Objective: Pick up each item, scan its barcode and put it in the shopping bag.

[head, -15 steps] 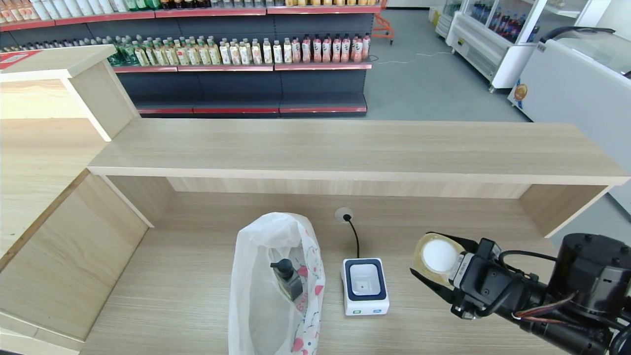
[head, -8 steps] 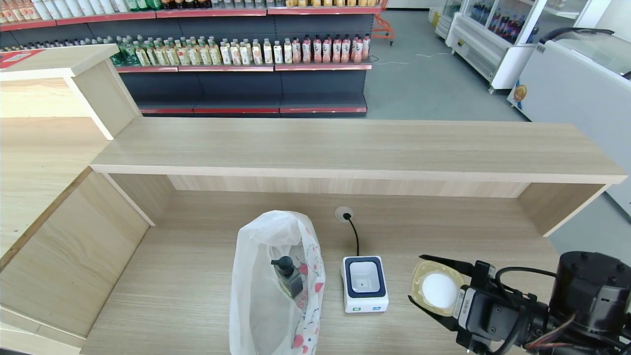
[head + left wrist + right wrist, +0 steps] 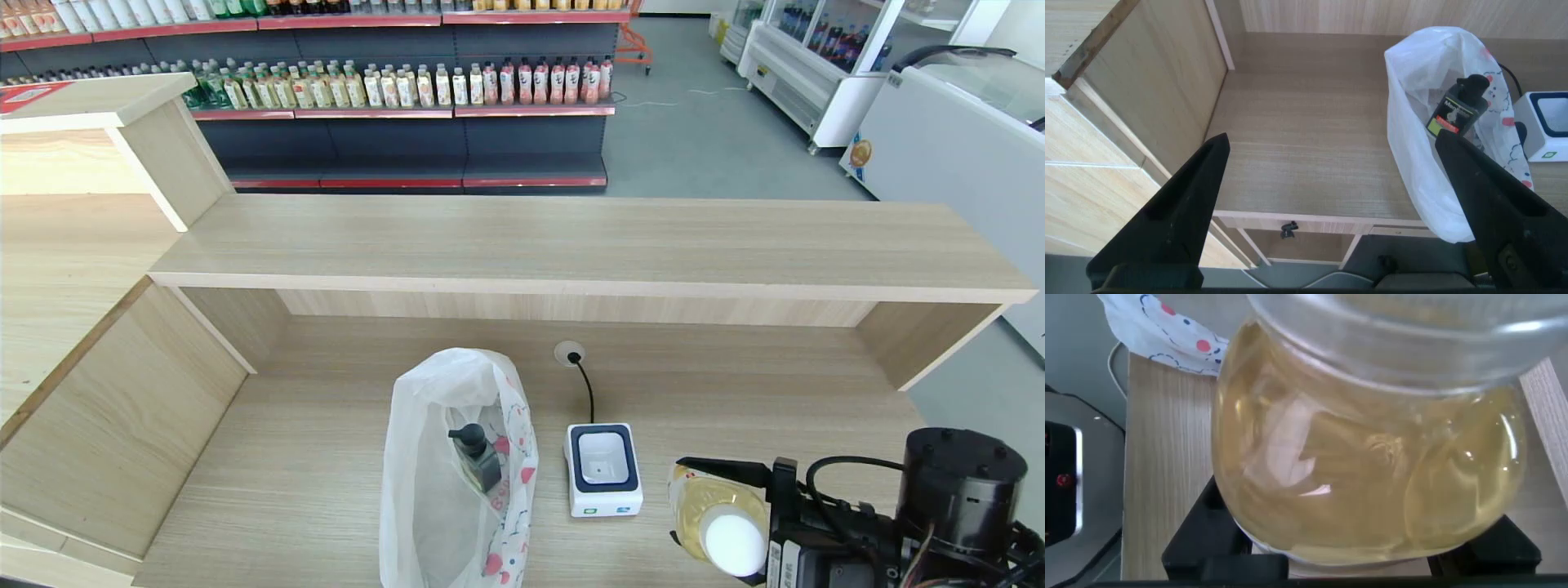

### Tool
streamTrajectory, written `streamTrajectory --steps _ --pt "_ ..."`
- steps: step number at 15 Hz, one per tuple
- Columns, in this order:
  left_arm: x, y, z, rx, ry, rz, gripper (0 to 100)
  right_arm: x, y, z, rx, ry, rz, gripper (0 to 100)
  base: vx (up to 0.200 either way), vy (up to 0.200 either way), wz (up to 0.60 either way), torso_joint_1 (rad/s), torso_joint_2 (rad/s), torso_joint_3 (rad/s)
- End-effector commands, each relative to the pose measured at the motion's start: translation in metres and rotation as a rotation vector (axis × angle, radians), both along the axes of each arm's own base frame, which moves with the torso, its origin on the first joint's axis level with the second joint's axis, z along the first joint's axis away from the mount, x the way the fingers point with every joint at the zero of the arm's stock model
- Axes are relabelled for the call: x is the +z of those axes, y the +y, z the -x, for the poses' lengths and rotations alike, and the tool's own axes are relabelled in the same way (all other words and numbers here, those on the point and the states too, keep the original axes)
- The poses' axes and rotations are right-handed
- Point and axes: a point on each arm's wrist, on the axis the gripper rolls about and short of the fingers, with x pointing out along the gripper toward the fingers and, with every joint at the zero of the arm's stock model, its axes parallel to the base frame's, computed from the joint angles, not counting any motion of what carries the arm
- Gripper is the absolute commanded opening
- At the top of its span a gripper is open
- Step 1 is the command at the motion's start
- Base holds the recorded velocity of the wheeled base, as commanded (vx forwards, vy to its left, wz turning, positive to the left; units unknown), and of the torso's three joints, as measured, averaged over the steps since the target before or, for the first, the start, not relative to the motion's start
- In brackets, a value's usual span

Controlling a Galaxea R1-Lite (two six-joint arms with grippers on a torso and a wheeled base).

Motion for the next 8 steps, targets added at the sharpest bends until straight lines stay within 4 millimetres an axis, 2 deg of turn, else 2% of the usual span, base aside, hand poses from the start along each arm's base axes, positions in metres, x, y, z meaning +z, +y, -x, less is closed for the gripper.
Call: streamTrajectory --steps 1,3,8 --pt "0.0 0.0 0.0 0.0 0.0 0.0 100 -0.006 -0.007 -0.007 -0.012 0.011 0.016 0 0.0 0.0 0.0 0.0 0.0 0.0" --pt "0.0 0.0 0.0 0.0 0.0 0.002 100 -0.011 -0.014 -0.008 0.034 -0.021 0.05 0 0.0 0.0 0.0 0.0 0.0 0.0" --pt "0.0 0.0 0.0 0.0 0.0 0.0 100 -0.02 -0.026 -0.015 -0.006 -0.027 0.089 0 0.0 0.0 0.0 0.0 0.0 0.0"
